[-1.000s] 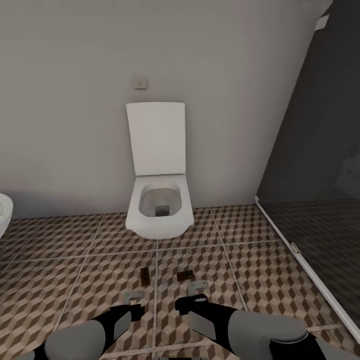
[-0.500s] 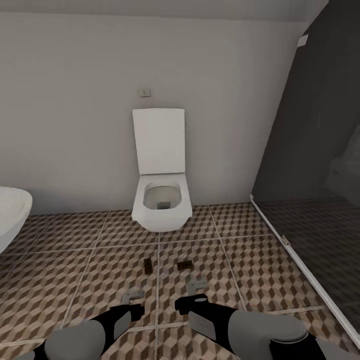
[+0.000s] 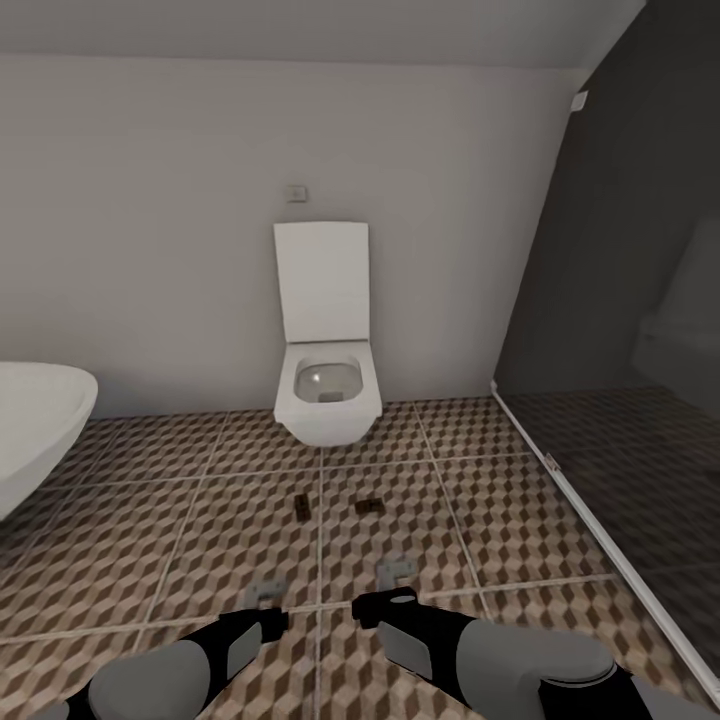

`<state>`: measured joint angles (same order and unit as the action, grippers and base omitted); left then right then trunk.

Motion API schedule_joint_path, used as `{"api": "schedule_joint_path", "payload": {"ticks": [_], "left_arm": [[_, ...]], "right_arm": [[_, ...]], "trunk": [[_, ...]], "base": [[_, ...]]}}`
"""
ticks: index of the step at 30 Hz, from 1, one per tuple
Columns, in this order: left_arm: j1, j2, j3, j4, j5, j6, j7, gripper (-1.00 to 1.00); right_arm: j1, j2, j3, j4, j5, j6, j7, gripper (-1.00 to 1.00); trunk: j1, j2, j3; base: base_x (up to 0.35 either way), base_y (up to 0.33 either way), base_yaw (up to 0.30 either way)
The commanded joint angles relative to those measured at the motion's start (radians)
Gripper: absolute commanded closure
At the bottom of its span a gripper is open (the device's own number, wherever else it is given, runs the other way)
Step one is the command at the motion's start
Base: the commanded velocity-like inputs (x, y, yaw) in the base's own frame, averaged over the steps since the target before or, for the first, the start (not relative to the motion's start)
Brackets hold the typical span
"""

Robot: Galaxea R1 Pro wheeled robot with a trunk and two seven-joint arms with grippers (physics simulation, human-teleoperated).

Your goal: Take the four mousetraps from the cabinet in the bathroom and place them on the bathroom floor. Make sure all four end up on the same floor surface, and ensure that at least two of them are either under or directly next to the same bathroom sink.

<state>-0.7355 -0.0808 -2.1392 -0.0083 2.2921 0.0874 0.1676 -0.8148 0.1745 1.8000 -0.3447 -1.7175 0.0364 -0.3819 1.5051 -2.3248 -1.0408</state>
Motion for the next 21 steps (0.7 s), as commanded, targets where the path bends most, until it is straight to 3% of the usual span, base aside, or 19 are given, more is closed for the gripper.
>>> {"api": "schedule_joint_path", "payload": {"ticks": [1, 14, 21], "left_arm": [[-0.001, 0.000, -0.007, -0.001, 0.007, 0.002, 0.004, -1.00], [0.000, -0.010, -0.004, -0.047, 0.010, 0.001, 0.002, -1.00], [0.001, 0.004, -0.012, -0.195, 0.011, 0.026, 0.014, -1.00]], "right_arm": [[-0.001, 0.000, 0.005, -0.001, 0.000, 0.004, -0.005, -1.00], [-0.001, 0.000, 0.012, -0.005, 0.002, 0.025, 0.003, -1.00], [-0.001, -0.123, 0.013, -0.003, 0.002, 0.037, 0.002, -1.00]], "trunk": [[-0.005, 0.007, 0.002], [-0.009, 0.014, 0.006], [-0.009, 0.014, 0.006]], "base": [[-0.303, 0.000, 0.000], [-0.088, 0.000, 0.000], [-0.006, 0.000, 0.000]]}}
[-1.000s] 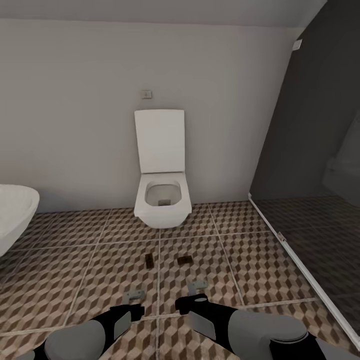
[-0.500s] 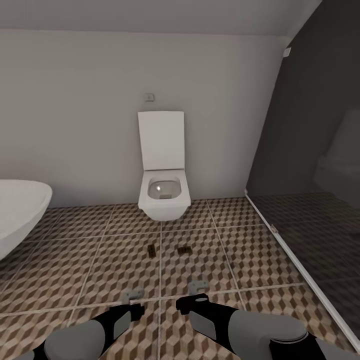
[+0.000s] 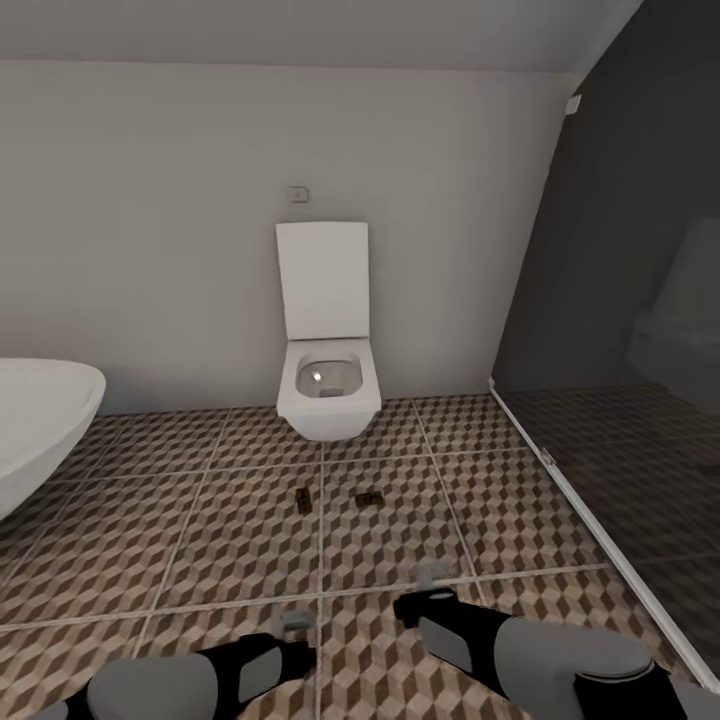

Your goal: Take the four mousetraps from the cabinet in the bathroom and place them on the bathroom floor. Make sure all four end up on the same floor surface, and ensure that at least two of them are either under or directly next to the same bathroom sink.

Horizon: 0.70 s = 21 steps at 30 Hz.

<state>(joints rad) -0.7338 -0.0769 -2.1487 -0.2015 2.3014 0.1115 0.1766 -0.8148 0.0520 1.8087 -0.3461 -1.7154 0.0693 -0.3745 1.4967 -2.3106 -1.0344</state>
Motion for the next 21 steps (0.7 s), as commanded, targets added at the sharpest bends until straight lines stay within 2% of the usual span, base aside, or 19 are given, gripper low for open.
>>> {"api": "schedule_joint_path", "payload": {"ticks": [1, 3, 4, 10, 14, 16, 21], "left_arm": [[-0.001, 0.005, -0.003, -0.015, 0.001, 0.005, 0.004, -1.00], [-0.001, 0.012, -0.005, -0.032, 0.001, 0.009, 0.005, -1.00], [-0.001, 0.019, -0.005, -0.044, 0.001, 0.012, 0.006, -1.00], [-0.001, 0.053, -0.007, -0.060, 0.001, 0.016, 0.008, -1.00], [-0.001, 0.072, -0.008, -0.062, 0.001, 0.017, 0.009, -1.00], [-0.001, 0.086, -0.008, -0.063, 0.001, 0.017, 0.009, -1.00], [-0.001, 0.100, -0.007, -0.064, 0.001, 0.017, 0.009, -1.00]], "right_arm": [[-0.001, -0.019, 0.005, -0.002, 0.000, 0.005, -0.005, -1.00], [-0.001, -0.054, 0.005, -0.002, 0.000, 0.005, -0.005, -1.00], [-0.001, -0.088, 0.005, -0.002, 0.000, 0.005, -0.005, -1.00], [-0.001, -0.172, 0.004, -0.002, 0.000, 0.007, -0.004, -1.00], [-0.001, -0.188, 0.005, -0.002, 0.000, 0.006, -0.003, -1.00], [-0.001, -0.190, 0.006, -0.004, 0.000, 0.006, -0.003, -1.00], [-0.001, -0.187, 0.007, -0.010, 0.000, 0.006, -0.003, -1.00]], "trunk": [[0.000, 0.000, -0.001], [0.000, 0.000, -0.001], [0.000, 0.000, -0.001], [0.000, 0.000, -0.001], [0.000, 0.000, -0.001], [0.000, 0.000, -0.001], [0.000, 0.000, -0.001]], "base": [[-0.002, 0.000, 0.000], [-0.001, 0.000, 0.000], [0.000, 0.000, 0.000], [0.000, 0.000, 0.000], [0.000, 0.000, 0.000], [0.000, 0.000, 0.000], [0.000, 0.000, 0.000]]}}
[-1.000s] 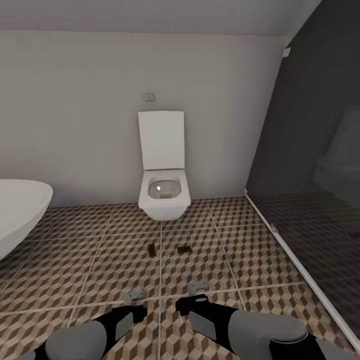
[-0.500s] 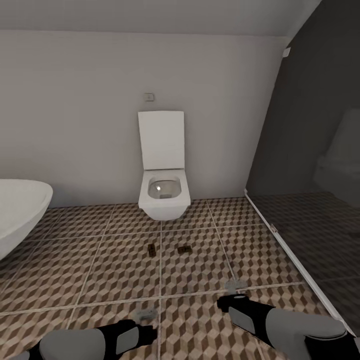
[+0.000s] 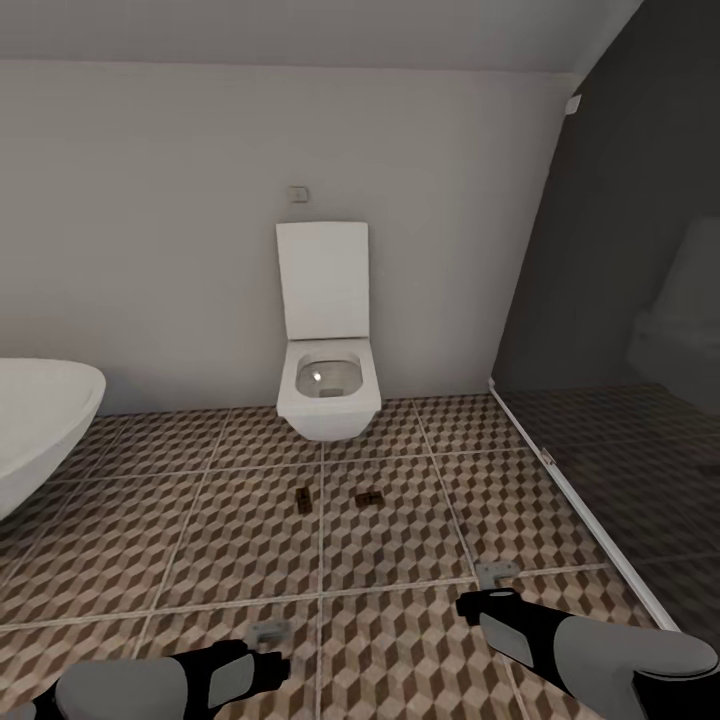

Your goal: Take the four mousetraps from the cabinet in the bathroom and place them on the bathroom floor. Make sure all four end up on the same floor surface, and ensure that at least two of them are either under or directly next to the same bathroom sink.

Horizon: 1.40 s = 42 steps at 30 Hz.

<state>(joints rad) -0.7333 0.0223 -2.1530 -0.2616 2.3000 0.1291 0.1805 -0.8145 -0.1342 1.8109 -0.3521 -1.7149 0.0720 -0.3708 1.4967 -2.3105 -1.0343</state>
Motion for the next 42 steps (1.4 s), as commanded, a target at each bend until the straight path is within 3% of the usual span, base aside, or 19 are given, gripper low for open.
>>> {"api": "schedule_joint_path", "payload": {"ticks": [1, 42], "left_arm": [[-0.002, 0.002, -0.003, -0.004, 0.003, 0.000, 0.005, -1.00], [-0.002, 0.008, -0.004, -0.004, 0.003, 0.000, 0.005, -1.00]], "right_arm": [[-0.002, -0.001, 0.005, -0.004, 0.000, 0.003, -0.007, -1.00], [-0.002, -0.001, 0.004, -0.005, 0.000, 0.003, -0.007, -1.00]], "trunk": [[0.000, 0.000, -0.001], [0.000, 0.000, -0.001]], "base": [[0.000, 0.000, 0.000], [0.000, 0.000, 0.000]]}}
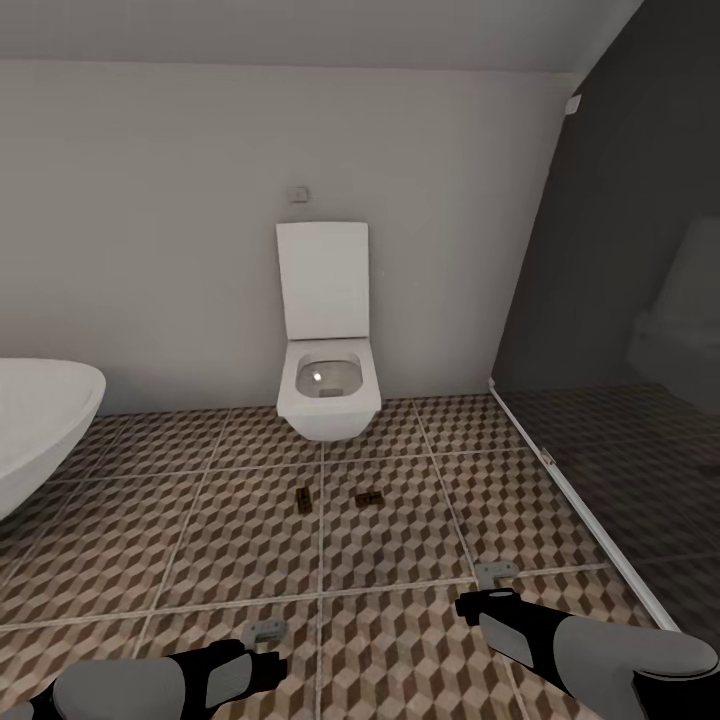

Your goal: Take the four mousetraps from the cabinet in the bathroom and place them on the bathroom floor. Make sure all four end up on the same floor surface, and ensure that at least two of them are either under or directly next to the same bathroom sink.

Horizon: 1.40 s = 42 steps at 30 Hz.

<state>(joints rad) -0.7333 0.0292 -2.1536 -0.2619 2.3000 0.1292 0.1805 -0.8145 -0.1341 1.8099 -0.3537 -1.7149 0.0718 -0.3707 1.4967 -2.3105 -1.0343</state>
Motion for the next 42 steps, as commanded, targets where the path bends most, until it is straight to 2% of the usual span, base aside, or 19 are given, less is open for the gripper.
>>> {"api": "schedule_joint_path", "payload": {"ticks": [1, 42], "left_arm": [[-0.002, 0.001, -0.003, -0.003, 0.003, 0.000, 0.005, -1.00], [-0.002, 0.000, -0.003, -0.003, 0.003, 0.000, 0.005, -1.00]], "right_arm": [[-0.002, -0.001, 0.005, -0.004, 0.000, 0.003, -0.007, -1.00], [-0.002, -0.001, 0.005, -0.004, 0.000, 0.003, -0.007, -1.00]], "trunk": [[0.000, 0.000, -0.001], [0.000, 0.000, -0.001]], "base": [[0.000, 0.000, 0.000], [0.000, 0.000, 0.000]]}}
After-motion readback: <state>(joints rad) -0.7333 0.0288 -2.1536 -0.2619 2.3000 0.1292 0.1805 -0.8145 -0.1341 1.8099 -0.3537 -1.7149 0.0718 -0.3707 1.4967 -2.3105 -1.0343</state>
